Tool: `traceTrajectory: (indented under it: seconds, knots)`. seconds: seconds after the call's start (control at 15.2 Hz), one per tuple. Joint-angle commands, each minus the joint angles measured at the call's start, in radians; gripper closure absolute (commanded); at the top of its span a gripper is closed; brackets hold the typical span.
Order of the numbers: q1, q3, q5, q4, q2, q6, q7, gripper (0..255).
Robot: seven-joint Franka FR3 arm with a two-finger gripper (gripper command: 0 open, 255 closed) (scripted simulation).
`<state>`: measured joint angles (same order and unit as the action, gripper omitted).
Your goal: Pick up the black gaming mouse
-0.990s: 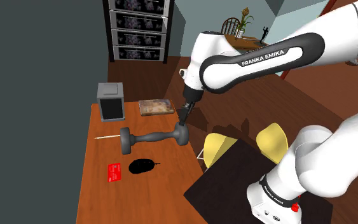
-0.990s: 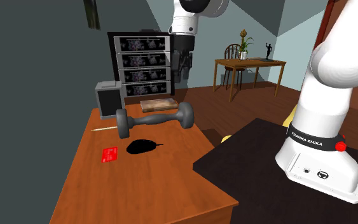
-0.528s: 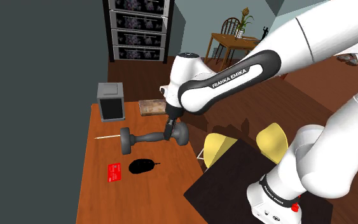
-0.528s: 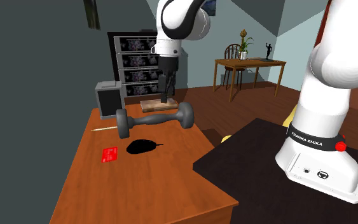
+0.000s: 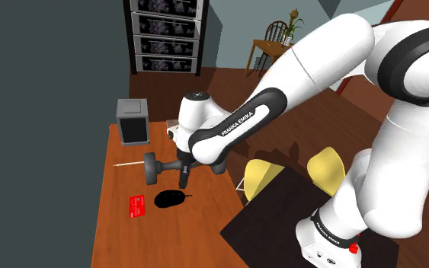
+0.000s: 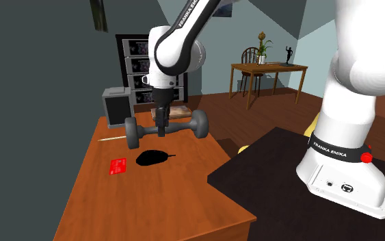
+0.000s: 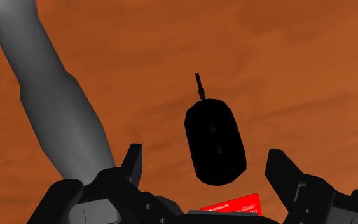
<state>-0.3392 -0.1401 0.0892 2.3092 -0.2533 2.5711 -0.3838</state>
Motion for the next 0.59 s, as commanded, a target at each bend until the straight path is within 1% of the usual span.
traceTrajectory:
  seconds: [0.0,0.26,0.53]
  knots:
    - [-0.016,-0.01,-0.017,-0.032,-0.066,0.032,-0.014,0]
    - [-0.053,-0.02,-0.057,-0.107,-0.191,0.079,-0.03,0]
    - [-0.058,-0.014,-0.064,-0.116,-0.242,0.12,-0.029,0]
